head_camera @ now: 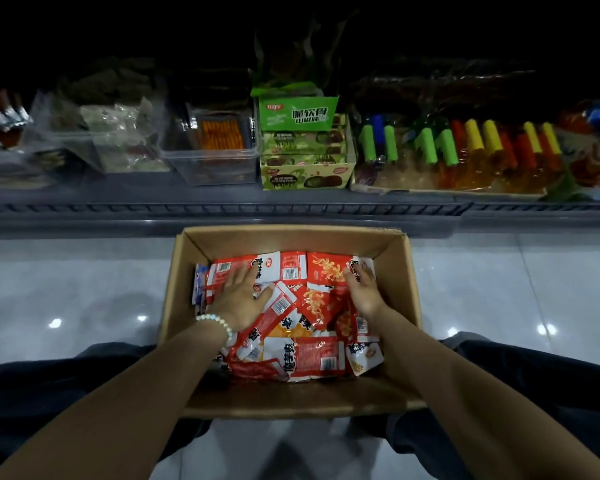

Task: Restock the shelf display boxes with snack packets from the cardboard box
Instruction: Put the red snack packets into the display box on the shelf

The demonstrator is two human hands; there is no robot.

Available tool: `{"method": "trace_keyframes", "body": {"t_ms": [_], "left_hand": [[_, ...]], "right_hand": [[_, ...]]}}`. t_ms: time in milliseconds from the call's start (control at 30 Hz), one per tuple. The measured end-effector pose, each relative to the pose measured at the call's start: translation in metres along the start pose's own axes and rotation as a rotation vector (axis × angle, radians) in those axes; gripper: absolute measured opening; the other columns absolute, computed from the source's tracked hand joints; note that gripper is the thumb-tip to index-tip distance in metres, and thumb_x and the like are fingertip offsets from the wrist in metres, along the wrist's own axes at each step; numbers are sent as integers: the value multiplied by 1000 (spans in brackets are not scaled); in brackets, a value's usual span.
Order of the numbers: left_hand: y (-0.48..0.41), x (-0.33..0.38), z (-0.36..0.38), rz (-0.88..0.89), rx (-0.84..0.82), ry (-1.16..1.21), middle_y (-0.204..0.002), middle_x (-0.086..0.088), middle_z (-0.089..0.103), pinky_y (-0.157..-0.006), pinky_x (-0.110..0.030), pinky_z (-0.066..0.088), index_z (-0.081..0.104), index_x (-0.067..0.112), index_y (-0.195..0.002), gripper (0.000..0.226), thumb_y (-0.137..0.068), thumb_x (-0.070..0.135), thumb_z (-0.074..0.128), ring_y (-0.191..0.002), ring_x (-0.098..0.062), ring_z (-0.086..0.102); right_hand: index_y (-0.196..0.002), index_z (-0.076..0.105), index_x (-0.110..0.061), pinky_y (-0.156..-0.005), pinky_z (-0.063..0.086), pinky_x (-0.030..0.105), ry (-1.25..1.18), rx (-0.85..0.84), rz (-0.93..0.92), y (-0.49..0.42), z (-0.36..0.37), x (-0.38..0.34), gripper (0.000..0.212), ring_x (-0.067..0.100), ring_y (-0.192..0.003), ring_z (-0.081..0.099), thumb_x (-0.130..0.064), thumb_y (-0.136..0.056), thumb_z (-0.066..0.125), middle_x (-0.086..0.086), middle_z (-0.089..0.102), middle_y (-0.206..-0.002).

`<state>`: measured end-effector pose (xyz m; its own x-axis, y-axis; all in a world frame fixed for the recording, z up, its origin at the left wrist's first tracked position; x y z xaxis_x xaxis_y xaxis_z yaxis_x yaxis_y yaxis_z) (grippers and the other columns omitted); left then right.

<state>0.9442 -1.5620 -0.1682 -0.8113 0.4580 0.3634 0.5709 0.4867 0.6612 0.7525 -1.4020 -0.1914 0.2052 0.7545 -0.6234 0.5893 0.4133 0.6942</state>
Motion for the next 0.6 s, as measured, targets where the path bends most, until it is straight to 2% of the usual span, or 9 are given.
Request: {"method": "trace_keyframes", "body": {"t_ms": [167,233,300,367,400,433,467,533,600], "left_hand": [[-7,-1,15,-71,-62,-29,-157,2,-22,-115,-44,-14,-8,34,-151,66,-96,63,12,-144,-24,-24],[-8,5,21,-51,-66,-29,-158,5,-20,-109,-47,-22,-6,40,-150,63,-94,64,9,-141,-31,-28],[-10,14,24,0,-72,-10,-159,10,-12,-101,-49,-27,7,39,-151,63,-94,64,5,-139,-37,-29],[-12,20,23,56,-45,80,-158,10,5,-111,-53,-17,22,33,-150,67,-93,63,4,-145,-37,-14],[-12,20,17,72,2,179,-157,7,15,-118,-53,-2,25,30,-149,66,-94,61,7,-146,-31,1],[-11,17,7,75,66,314,-155,3,22,-118,-49,13,24,28,-149,61,-97,57,12,-145,-25,15],[-11,12,-2,56,125,447,-155,0,24,-117,-45,21,22,26,-149,57,-99,53,17,-143,-22,22],[-13,-2,-7,-39,148,532,-159,-3,13,-118,-47,16,13,24,-152,59,-100,51,22,-146,-24,14],[-18,-16,5,-159,48,399,-160,-1,-7,-116,-54,-1,10,32,-152,60,-98,57,18,-147,-28,-9]], "right_hand": [[-149,20,-35,-118,-2,47,164,-67,17,-8,17,3,57,26,-147,-5,-57,-97,22,-6,0,-161],[-147,26,-38,-117,-7,48,211,-73,-51,-5,26,-1,55,25,-146,-11,-59,-96,21,-10,5,-160],[-141,41,-35,-117,-6,48,203,-68,-107,0,33,-5,55,21,-146,-11,-62,-94,28,-13,15,-157],[-134,53,-31,-118,1,49,136,-51,-120,2,35,-8,56,19,-147,-2,-62,-93,33,-13,24,-154],[-131,57,-30,-119,5,48,91,-38,-117,2,33,-10,54,18,-146,4,-61,-93,35,-12,27,-152],[-128,60,-31,-118,8,47,57,-27,-115,1,31,-13,51,17,-145,8,-59,-94,35,-10,28,-150],[-125,62,-32,-119,9,46,40,-19,-117,1,30,-15,47,16,-145,9,-57,-95,34,-9,27,-151],[-121,63,-34,-119,4,48,64,-23,-126,2,30,-18,44,17,-146,2,-54,-97,32,-7,16,-157],[-123,61,-39,-118,-4,48,166,-44,-131,7,34,-19,45,20,-147,-8,-55,-98,27,-5,4,-160]]}}
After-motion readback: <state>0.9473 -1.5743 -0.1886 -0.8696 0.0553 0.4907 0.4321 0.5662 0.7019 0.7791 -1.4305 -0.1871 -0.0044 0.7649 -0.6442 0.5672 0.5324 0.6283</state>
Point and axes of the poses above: each hand's wrist, its own y-axis away from the middle knuckle, its own z-axis out of the palm, x = y × z, the point moved 10 cm from there along -y, towards the middle knuckle
